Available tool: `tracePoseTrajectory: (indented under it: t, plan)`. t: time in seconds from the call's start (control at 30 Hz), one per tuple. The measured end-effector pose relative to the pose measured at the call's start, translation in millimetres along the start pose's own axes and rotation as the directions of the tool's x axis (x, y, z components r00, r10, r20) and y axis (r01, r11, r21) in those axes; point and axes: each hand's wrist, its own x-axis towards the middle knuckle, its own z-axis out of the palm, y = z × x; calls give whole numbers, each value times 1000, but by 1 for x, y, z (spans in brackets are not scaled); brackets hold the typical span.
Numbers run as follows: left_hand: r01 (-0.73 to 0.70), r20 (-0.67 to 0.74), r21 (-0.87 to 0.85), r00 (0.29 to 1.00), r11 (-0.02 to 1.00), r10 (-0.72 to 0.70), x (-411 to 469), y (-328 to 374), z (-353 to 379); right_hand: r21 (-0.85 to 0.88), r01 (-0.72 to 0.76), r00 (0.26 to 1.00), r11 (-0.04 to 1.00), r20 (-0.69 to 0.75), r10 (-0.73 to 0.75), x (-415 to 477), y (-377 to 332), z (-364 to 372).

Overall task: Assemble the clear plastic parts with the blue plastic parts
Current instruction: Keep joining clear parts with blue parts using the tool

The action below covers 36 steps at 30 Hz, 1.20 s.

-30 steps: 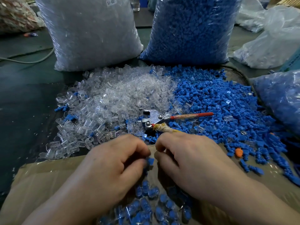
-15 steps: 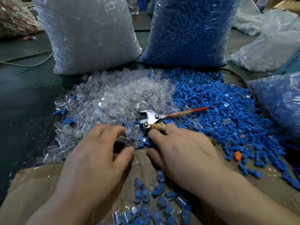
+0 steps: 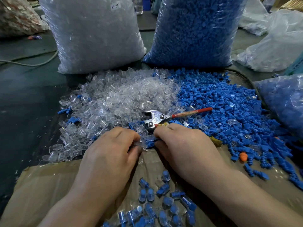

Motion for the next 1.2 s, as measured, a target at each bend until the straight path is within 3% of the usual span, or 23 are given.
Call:
tracePoseTrajectory:
  t: [0.2,0.33,0.5,0.57,0.63,0.73,0.83,0.9,1.0,1.03,1.13,1.2]
  plan:
    - [-9,51,32,999,999,8,-1,-4,-3,283,-107,991,953,-50,126,0,7,-7]
    - [-8,67,67,998,998,4,-2,-5,-4,425,-188,978,885,-5,210,-8,10,-10]
    - [55,-4,-57,998,997,-56,-3,-4,-4,568,-224,972,792,74,222,-11,14,-8]
    - [71,-45,-130,996,989,-78,-5,-3,-4,730,-248,962,637,104,254,-10,12,-10]
    - [131,-58,-321,986,938,-158,-8,-3,-3,875,-265,947,405,158,278,-9,10,-14]
    - [213,27,-653,966,727,-258,-8,-2,-3,958,-231,951,168,186,248,-9,11,-16]
    - [215,87,-804,965,554,-248,-8,-1,-4,961,-275,939,-39,277,202,-9,13,-15]
    - [233,133,-881,957,411,-257,-8,-1,-3,948,-303,934,-100,316,167,-10,14,-15]
    - [249,176,-924,951,289,-256,-7,-1,-2,955,-282,942,-94,294,163,-12,13,-18]
    - [258,191,-930,948,261,-256,-7,-2,-2,965,-258,949,-33,260,177,-13,13,-20]
    - [298,248,-939,933,174,-260,-6,-3,-3,941,-169,962,293,92,258,-16,13,-24]
    - [326,273,-930,922,168,-273,-7,-1,-2,910,-113,965,399,5,262,-17,11,-27]
